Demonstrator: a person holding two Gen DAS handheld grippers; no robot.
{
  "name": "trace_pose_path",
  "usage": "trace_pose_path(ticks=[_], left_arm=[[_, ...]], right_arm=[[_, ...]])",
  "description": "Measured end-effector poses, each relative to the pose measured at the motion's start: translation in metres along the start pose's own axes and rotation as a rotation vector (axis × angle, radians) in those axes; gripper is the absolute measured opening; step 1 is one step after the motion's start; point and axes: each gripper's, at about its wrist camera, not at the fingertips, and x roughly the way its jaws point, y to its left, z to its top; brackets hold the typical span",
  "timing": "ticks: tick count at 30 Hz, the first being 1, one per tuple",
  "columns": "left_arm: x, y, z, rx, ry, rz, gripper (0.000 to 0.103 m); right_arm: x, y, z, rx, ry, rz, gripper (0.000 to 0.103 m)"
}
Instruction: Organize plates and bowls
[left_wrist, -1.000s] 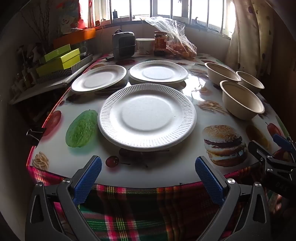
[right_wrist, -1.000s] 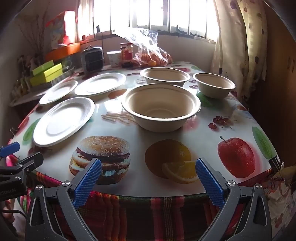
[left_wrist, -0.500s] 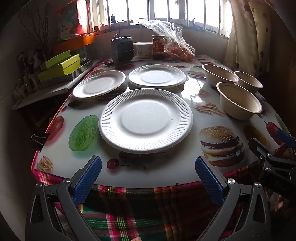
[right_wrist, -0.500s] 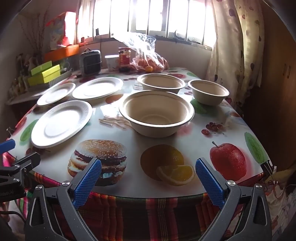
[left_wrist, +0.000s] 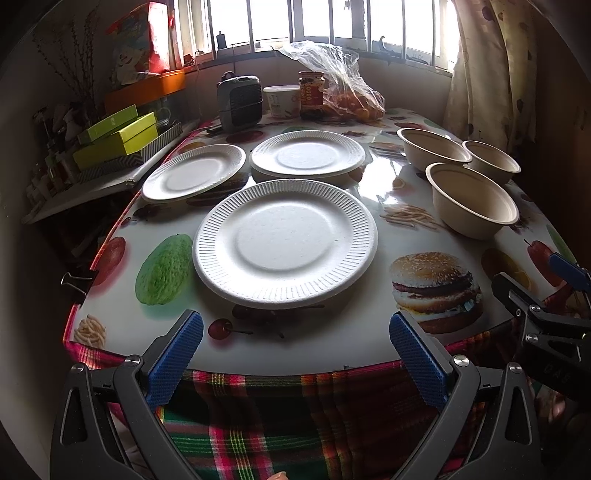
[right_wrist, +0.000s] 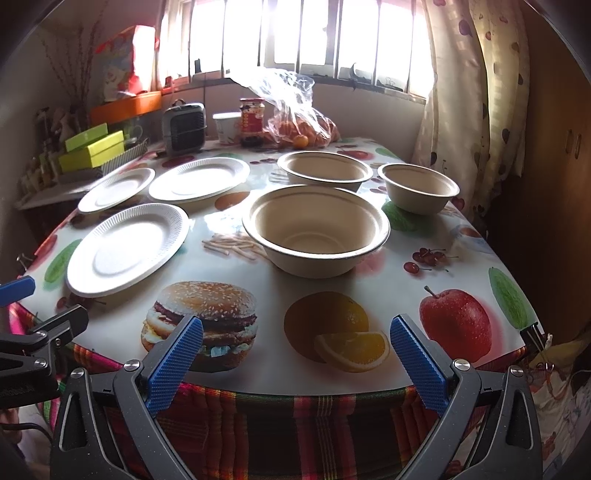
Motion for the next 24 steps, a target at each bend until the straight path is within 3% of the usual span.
trace_pose_path(ticks=[6,24], left_arm=[[-0.005,0.002,0.000,-0.007,-0.006,-0.018,0.102],[-0.004,0.010,0.004,-0.027,-0.003,0.028,0.102]], right_arm=[[-0.001,0.002,0.002,-0.004,0.000,0.011,0.103],[0.006,0.009,0.005,-0.012,0.014,0.046,0.103]])
